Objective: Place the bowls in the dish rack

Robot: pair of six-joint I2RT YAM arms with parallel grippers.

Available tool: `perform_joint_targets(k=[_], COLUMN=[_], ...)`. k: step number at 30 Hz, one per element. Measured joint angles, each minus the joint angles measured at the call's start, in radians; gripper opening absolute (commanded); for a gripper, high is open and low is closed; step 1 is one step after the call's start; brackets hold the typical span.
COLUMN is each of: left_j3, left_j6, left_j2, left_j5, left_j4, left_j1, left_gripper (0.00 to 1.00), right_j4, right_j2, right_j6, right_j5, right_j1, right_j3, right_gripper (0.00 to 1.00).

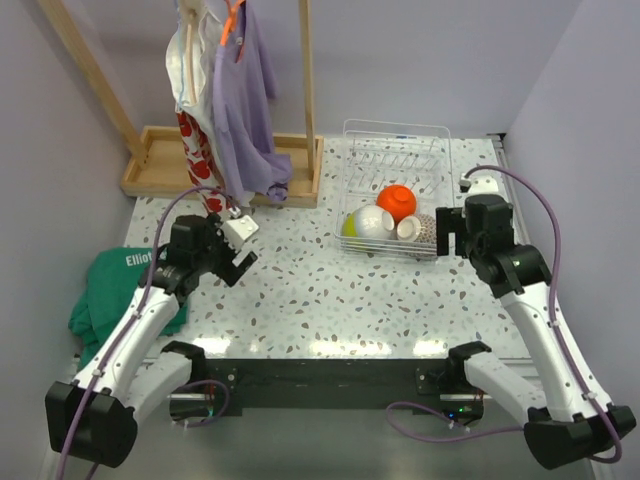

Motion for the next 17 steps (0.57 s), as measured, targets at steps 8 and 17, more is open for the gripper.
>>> perform_joint_targets(k=[8, 17], left_j3=[-0.021, -0.034], left_j6=[-0.075, -0.106], left_j2=[-0.006, 0.020], left_j5=[0.003, 0.002], left_j4=[0.045, 0.112], left_j1=[0.079, 0.089], left_gripper=[1.00, 1.00], right_j4=[-0.007, 0.017], right_j2=[-0.053, -0.027], right_j6=[-0.025, -0.026], right_j5=[0.056, 0.053], right_j1=[-0.018, -0.063], right_j3=[-0.039, -0.061], right_gripper=[0.99, 0.99])
